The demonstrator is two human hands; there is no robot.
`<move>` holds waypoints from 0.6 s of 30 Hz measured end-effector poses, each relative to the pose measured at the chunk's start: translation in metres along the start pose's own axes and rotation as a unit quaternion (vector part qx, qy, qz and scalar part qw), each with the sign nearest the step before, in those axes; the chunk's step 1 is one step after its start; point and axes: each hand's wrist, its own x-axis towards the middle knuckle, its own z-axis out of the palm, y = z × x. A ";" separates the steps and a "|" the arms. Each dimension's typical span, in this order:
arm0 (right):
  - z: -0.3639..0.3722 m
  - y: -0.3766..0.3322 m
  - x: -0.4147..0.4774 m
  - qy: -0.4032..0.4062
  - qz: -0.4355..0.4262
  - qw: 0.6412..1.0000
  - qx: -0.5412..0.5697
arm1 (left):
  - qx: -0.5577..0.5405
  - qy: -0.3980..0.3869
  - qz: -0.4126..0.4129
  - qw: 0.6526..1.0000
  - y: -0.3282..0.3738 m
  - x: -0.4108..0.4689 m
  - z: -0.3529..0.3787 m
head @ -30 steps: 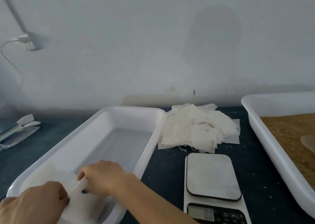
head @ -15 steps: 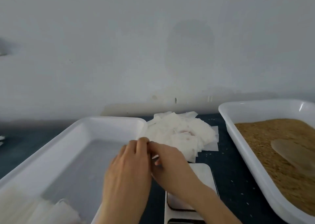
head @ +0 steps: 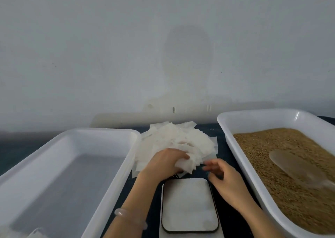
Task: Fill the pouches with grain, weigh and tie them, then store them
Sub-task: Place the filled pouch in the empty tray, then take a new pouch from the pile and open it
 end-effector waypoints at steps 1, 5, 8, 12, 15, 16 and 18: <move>0.000 0.000 0.000 0.001 0.003 1.000 0.005 | -0.020 0.013 -0.002 1.000 0.001 -0.001 0.000; 0.000 0.000 0.000 0.006 0.007 1.000 0.017 | -0.097 0.032 -0.002 0.995 0.001 -0.010 0.005; -0.002 -0.001 -0.001 0.012 0.011 1.000 0.021 | -0.130 0.048 0.007 0.990 0.003 -0.016 0.009; -0.005 -0.005 -0.003 0.025 0.003 0.999 0.031 | -0.167 0.191 -0.055 0.966 0.012 -0.021 0.007; -0.006 -0.010 -0.005 0.037 -0.029 0.997 0.053 | -0.242 0.285 -0.129 0.919 0.021 -0.025 -0.009; -0.007 -0.012 -0.005 0.037 -0.040 0.996 0.069 | -0.299 0.280 -0.144 0.901 0.025 -0.027 -0.014; -0.007 -0.018 -0.006 0.022 -0.047 0.993 0.108 | -0.465 0.256 -0.142 0.835 0.039 -0.034 -0.023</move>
